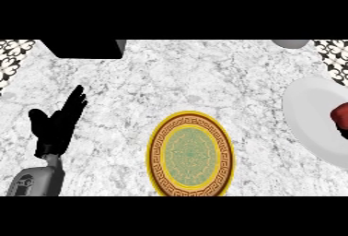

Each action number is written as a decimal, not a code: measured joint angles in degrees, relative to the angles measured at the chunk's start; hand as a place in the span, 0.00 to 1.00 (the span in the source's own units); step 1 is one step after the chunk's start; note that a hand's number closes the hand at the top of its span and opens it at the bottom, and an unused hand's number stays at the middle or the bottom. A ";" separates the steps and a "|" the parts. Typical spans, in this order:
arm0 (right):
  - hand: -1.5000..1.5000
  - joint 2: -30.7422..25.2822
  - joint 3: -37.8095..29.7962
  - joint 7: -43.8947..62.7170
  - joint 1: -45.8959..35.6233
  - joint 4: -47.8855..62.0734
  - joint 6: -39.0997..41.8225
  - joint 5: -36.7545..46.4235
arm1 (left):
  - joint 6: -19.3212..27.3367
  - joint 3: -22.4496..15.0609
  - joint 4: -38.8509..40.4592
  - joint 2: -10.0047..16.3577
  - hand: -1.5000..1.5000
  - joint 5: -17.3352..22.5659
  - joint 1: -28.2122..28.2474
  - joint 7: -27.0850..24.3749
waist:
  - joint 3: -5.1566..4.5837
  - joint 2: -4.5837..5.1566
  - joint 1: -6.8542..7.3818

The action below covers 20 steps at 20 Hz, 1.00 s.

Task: Pick the bell pepper from the plate and place it in the plate

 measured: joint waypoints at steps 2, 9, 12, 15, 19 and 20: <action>0.00 -0.84 -0.99 -0.80 -2.57 5.72 3.23 -1.74 | 0.15 -0.23 -0.34 -0.27 0.50 -0.11 -0.19 0.21 | 0.02 0.06 0.31; 0.00 -3.17 -1.83 -14.23 -8.86 23.38 6.92 -2.30 | 0.19 0.04 0.17 -0.13 0.50 -0.45 -1.17 0.54 | 0.06 0.05 0.25; 0.00 -4.30 -4.07 -21.17 -9.88 25.82 7.05 -4.41 | 0.20 0.49 0.27 -0.02 0.50 -0.27 -1.25 0.52 | 0.08 -0.01 -0.01; 0.00 -4.01 -6.44 -26.99 -11.42 25.17 9.91 -8.28 | 0.55 0.72 1.41 -0.32 0.50 -0.33 -1.80 0.47 | 0.05 -0.13 -0.52; 0.00 -3.94 -9.10 -29.28 -11.55 22.31 18.10 -14.32 | 1.02 0.33 0.06 -0.75 0.50 -0.65 -0.77 1.11 | -0.05 -0.52 -1.14; 0.00 -3.72 -9.80 -28.18 -11.41 21.36 19.69 -15.85 | 0.77 0.76 -0.11 -0.40 0.50 -0.31 -0.78 1.22 | -0.08 -0.58 -1.28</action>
